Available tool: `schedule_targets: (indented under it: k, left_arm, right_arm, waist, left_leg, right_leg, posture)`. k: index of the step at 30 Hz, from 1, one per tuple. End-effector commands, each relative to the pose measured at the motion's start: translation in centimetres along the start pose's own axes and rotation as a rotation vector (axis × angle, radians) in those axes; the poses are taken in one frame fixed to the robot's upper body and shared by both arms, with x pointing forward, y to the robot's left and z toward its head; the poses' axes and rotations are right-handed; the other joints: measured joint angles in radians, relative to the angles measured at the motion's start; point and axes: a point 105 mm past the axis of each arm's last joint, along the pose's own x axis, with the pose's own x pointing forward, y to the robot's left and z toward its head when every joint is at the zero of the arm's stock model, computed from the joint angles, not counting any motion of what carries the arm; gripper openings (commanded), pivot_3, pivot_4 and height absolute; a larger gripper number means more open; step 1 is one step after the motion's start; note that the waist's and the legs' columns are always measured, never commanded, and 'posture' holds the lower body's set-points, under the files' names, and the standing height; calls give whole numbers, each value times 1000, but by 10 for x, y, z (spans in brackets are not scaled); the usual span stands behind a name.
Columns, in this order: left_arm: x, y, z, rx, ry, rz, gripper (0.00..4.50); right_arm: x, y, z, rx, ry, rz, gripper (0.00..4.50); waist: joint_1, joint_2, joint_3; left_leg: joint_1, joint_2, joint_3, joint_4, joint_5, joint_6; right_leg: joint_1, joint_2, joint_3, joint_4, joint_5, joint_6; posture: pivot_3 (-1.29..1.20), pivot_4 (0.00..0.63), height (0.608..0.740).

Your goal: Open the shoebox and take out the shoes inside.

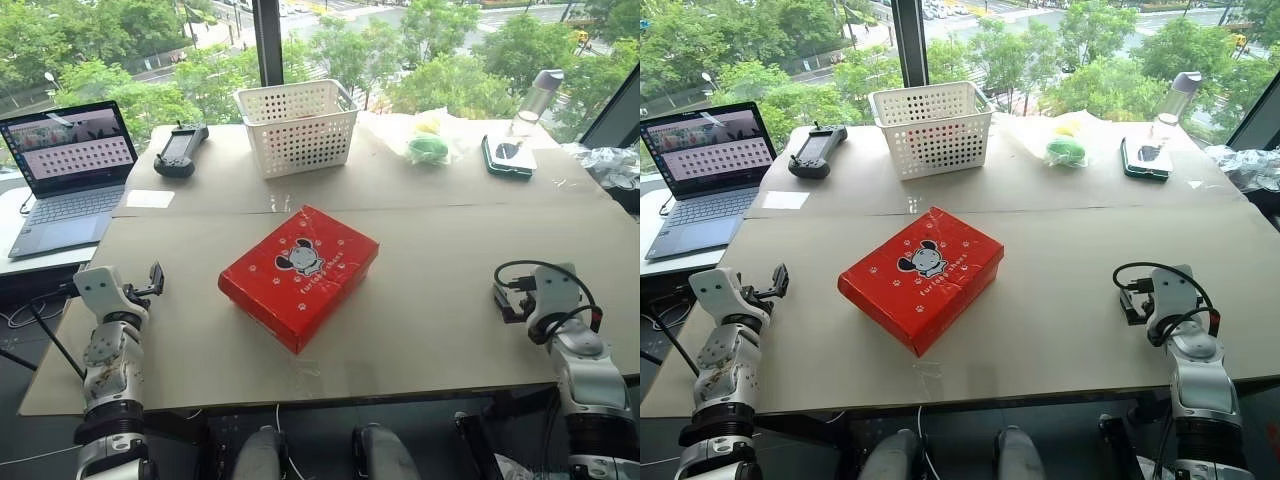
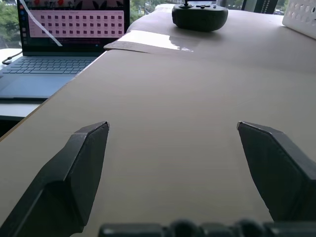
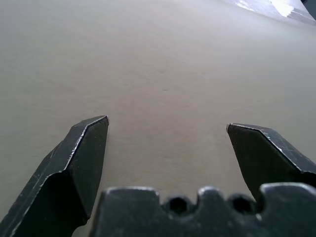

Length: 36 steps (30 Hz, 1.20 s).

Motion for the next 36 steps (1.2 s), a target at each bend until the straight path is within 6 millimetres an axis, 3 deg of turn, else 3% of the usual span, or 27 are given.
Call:
schedule_targets:
  k: [1, 8, 10, 17, 20, 22, 27, 31, 36]
  left_arm:
    - [-2, -2, 5, 6, -27, -21, 4475]
    - [0, -9, 1, 1, -1, -71, 4475]
    - [5, -17, 7, 15, 1, -162, 4475]
    - [14, -62, 37, 195, 88, -726, 4475]
    - [15, -75, 49, 289, 130, -921, 3852]
    - [13, -90, 51, 382, 165, -1073, 3032]
    - [7, -119, 45, 528, 244, -1312, 1310]
    - [2, -143, 39, 592, 276, -1447, 74]
    - [-7, -153, 30, 713, 328, -1566, 25]
  right_arm:
    - [-1, -6, 11, -8, -52, -20, 4500]
    - [-2, -5, 11, 1, -50, -19, 4500]
    - [-3, 3, 17, 25, -65, 25, 4500]
    - [-27, 68, 60, 23, -118, 456, 4500]
    - [-47, 98, 81, -13, -148, 665, 3880]
    - [-69, 130, 95, -66, -177, 860, 3090]
    - [-106, 184, 99, -215, -155, 1167, 1382]
    - [-109, 214, 102, -277, -142, 1237, 126]
    - [-98, 229, 97, -333, -105, 1221, 48]
  waist:
    - [0, 0, 0]
    - [0, 0, 0]
    - [0, 0, 0]
    - [1, 0, 0]
    - [1, 0, 0]
    - [2, 0, 0]
    - [2, -1, 1]
    - [2, -4, 2]
    - [2, -4, 2]
  left_leg:
    - [0, 0, 0, 0, 0, 0]
    - [0, 0, 0, 0, 0, 0]
    - [0, 0, 0, 0, 0, 0]
    - [-1, 0, 0, 0, 0, 0]
    - [-2, 0, -1, 0, 0, 0]
    - [-2, 0, -1, -1, 0, 0]
    - [-3, 0, -1, -1, 0, 0]
    - [-4, 0, -1, -1, 0, 1]
    - [-7, 0, -1, 1, 0, 1]
  right_leg:
    - [0, 0, 0, 0, 0, 0]
    - [0, 0, 0, 0, 0, 0]
    - [0, 0, 0, 0, 0, 0]
    - [-1, 1, -1, 1, 0, -1]
    - [-2, 0, -1, 0, -1, -1]
    - [-1, 0, -2, -1, -1, -1]
    - [-2, 1, -2, -1, -2, -2]
    - [-3, 1, -2, -1, -2, -2]
    - [-4, 1, -3, -1, -2, -2]
  posture:
    - [0, 150, 733]
    - [0, 150, 733]
    - [0, 150, 733]
    - [0, 150, 733]
    - [0, 150, 733]
    - [0, 150, 733]
    - [0, 150, 733]
    - [0, 150, 733]
    - [0, 150, 733]
